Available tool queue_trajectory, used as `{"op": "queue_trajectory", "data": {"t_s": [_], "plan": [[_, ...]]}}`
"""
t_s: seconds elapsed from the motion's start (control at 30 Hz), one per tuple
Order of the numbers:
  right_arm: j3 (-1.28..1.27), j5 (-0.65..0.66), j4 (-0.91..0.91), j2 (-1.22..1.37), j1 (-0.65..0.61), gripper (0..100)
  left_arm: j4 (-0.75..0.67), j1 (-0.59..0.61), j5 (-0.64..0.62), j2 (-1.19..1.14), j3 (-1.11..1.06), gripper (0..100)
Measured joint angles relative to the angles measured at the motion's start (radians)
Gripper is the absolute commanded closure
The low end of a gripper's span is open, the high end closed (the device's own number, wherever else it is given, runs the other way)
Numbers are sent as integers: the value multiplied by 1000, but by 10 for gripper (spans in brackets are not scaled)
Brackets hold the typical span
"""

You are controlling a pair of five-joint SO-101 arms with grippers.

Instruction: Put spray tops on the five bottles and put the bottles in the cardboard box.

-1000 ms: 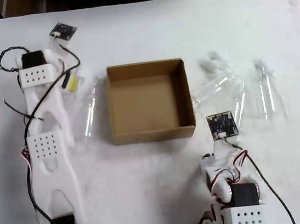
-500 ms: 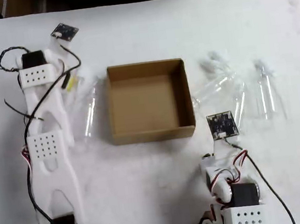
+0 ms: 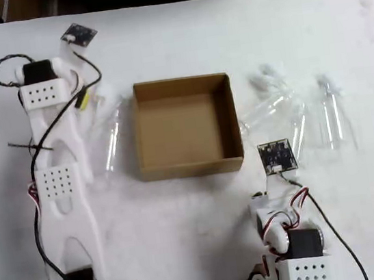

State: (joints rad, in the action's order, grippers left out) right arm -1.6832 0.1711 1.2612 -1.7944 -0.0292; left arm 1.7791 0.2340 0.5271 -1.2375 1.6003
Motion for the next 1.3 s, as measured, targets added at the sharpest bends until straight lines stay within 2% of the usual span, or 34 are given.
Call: {"op": "queue_trajectory", "data": {"t_s": [0.13,0.3,0.6,0.83,1.0,1.3], "plan": [[0,0,0,0,0,974,6,-6,-6,75,11,979],[0,0,0,0,0,974,6,-8,-115,221,-72,979],[0,0,0,0,0,974,6,-52,-144,672,-571,978],[0,0,0,0,0,974,6,-184,-146,1099,-944,976],[0,0,0,0,0,974,6,-258,-146,1356,-1112,977],[0,0,0,0,0,974,-46,-295,-144,1712,-1312,979]]}}
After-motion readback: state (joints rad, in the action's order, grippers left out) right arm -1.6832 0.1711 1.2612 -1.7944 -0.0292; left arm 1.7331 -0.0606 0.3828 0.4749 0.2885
